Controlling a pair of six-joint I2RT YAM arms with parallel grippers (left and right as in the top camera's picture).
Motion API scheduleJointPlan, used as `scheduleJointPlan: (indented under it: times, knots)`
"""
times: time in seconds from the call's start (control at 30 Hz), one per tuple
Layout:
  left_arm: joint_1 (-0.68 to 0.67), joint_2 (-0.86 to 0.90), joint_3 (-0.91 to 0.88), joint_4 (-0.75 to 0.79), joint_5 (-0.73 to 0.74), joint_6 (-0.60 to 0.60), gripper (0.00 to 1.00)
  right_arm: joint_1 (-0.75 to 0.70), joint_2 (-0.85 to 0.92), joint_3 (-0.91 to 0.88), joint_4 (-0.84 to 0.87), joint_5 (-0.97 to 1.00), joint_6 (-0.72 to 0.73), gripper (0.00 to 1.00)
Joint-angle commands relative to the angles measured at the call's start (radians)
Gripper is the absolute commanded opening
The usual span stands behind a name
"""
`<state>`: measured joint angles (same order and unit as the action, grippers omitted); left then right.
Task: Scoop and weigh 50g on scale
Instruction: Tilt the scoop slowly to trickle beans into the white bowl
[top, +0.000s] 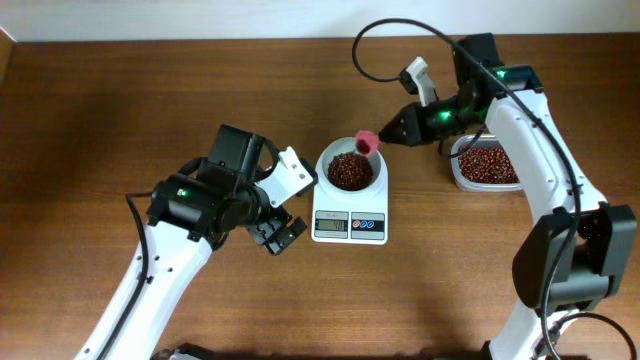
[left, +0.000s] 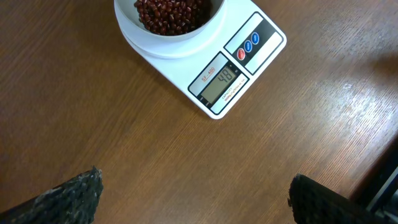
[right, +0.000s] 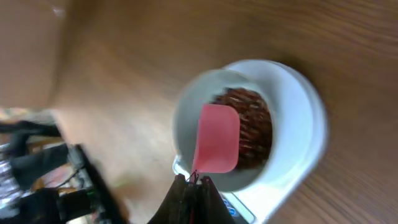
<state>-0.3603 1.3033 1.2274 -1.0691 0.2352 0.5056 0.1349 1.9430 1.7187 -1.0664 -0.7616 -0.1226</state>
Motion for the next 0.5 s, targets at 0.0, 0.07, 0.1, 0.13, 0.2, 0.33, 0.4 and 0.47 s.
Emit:
scheduleJointPlan:
  times: [0.0,0.07,0.1,0.13,0.2,0.33,0.4,0.47]
  knots:
    - [0.005,-0.008,-0.003,-0.001,0.004,0.016,0.99,0.035,-0.033,0.021,0.013,0.112,0.049,0.04]
    - [0.005,-0.008,-0.003,-0.001,0.004,0.016,0.99,0.036,-0.033,0.021,0.012,0.111,0.049,0.04]
    - [0.005,-0.008,-0.003,-0.001,0.004,0.016,0.99,0.036,-0.033,0.021,0.013,0.111,0.049,0.04]
    - [0.005,-0.008,-0.003,-0.001,0.004,0.016,0.99,0.036,-0.033,0.021,0.012,0.110,0.049,0.04]
    - [0.005,-0.008,-0.003,-0.001,0.004,0.016,0.99,0.035,-0.033,0.021,0.012,0.095,0.049,0.04]
    - [0.005,-0.008,-0.003,-0.001,0.004,0.016,0.99,0.034,-0.033,0.021,0.008,0.005,0.044,0.04]
    - [0.005,-0.008,-0.003,-0.001,0.004,0.016,0.99,0.033,-0.033,0.021,-0.001,-0.144,-0.061,0.04]
    - [0.005,-0.008,-0.003,-0.001,0.004,0.016,0.99,0.029,-0.033,0.021,-0.008,0.044,0.040,0.04]
